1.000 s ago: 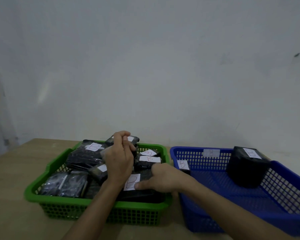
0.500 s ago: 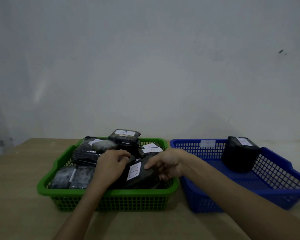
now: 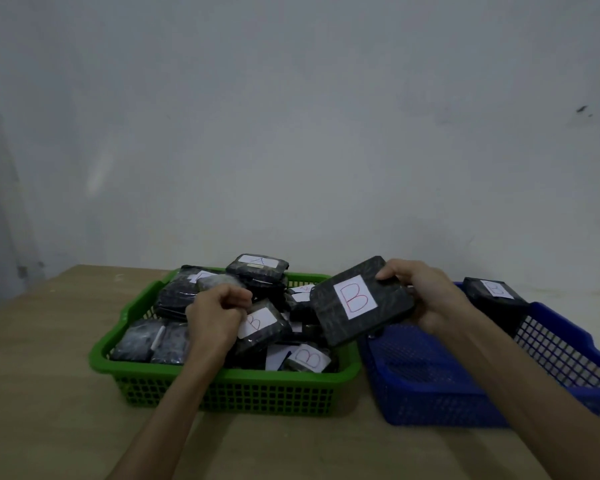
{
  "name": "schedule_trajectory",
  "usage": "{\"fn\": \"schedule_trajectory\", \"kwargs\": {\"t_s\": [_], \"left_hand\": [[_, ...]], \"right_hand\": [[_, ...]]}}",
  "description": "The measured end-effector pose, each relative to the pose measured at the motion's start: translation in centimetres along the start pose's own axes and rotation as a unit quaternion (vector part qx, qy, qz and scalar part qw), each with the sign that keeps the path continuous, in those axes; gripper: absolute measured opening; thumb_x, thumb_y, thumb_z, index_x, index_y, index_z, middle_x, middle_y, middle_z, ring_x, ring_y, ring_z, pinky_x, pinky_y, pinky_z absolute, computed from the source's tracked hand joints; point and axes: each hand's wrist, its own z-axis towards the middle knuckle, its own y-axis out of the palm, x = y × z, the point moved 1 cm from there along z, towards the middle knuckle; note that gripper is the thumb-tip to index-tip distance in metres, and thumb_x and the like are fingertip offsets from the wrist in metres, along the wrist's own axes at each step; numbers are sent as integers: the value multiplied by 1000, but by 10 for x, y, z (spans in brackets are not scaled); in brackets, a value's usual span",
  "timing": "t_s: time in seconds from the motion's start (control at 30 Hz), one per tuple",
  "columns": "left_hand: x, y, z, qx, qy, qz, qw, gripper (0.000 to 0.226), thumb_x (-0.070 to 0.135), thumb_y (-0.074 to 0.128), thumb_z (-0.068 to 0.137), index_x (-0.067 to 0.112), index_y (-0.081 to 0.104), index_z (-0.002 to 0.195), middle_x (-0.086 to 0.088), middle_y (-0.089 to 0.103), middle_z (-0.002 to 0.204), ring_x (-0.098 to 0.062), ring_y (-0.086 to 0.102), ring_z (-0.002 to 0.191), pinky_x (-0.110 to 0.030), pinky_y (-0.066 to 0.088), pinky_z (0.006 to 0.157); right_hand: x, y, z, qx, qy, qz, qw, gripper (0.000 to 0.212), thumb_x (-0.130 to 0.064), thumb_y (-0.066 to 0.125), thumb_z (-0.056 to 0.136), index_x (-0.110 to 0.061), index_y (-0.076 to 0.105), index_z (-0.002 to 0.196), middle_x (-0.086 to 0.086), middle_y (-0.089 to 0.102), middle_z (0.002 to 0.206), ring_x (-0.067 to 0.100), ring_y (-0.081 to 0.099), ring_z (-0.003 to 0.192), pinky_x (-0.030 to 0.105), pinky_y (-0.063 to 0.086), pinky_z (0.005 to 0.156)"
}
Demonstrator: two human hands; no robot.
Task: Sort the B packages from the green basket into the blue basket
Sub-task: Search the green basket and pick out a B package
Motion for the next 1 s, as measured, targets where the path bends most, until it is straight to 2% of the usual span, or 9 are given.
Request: {"fn": "schedule_trajectory", "kwargs": {"t_s": [0.2,0.3,0.4,0.5,0.57,0.67,0.73,0.87,1.0], "left_hand": [[10,3,-5,6,92,76,993,26,-11,59,76,11,72,83,-3,70,79,-13,62,79,-25,46,83],[19,11,-11,14,174,135,975,22,-6,58,79,8,71,88,-7,72,87,-11,57,76,-21,43,75],[29,33,-19,-30,238,140,961,15,0,61,82,9,71,90,-8,73,86,-14,58,70,-17,40,63],[39,67,-28,-88,265,140,950,16,10,60,85,12,69,98,-5,71,94,-16,60,81,-25,42,75],[44,93,-36,-150,302,148,930,21,18,57,88,15,65,107,-4,67,106,-18,57,101,-28,42,85],[37,121,-43,-317,309,186,877,38,38,48,91,25,51,127,4,47,139,-13,31,133,-37,32,108],[30,127,-41,-376,285,212,856,44,47,43,91,34,44,133,12,32,150,-9,16,140,-39,22,113],[25,126,-39,-375,286,220,854,44,48,42,90,38,42,134,17,26,151,-7,12,141,-40,20,115],[26,126,-40,-372,286,215,856,43,49,43,90,40,42,132,20,26,150,-4,11,141,-41,21,115]], "right_hand": [[6,-34,-6,4,5,48,999,11,-2,64,72,-1,61,82,11,66,74,26,64,66,33,51,47],[8,-52,0,14,8,72,997,16,-6,66,76,0,61,90,14,67,84,29,65,76,37,53,51],[8,-72,11,28,35,108,993,14,-7,61,83,-1,58,95,18,67,94,31,65,79,39,53,48],[12,-92,25,68,65,108,990,29,-9,55,89,-4,50,117,19,63,113,32,62,79,45,49,54],[20,-105,32,96,92,102,986,24,-10,52,91,-7,49,115,18,61,118,32,59,78,50,46,59],[36,-121,42,134,146,85,977,22,-8,49,91,-8,50,113,17,60,116,36,55,85,56,41,70],[47,-124,49,150,188,66,969,18,-6,48,91,-7,50,109,18,60,109,38,53,83,61,37,82],[60,-116,69,171,241,41,954,9,-3,45,91,-6,47,99,18,55,86,39,49,78,65,31,93],[56,-107,94,195,204,33,959,12,-3,46,92,-8,49,102,16,58,87,36,53,74,61,35,80]]}}
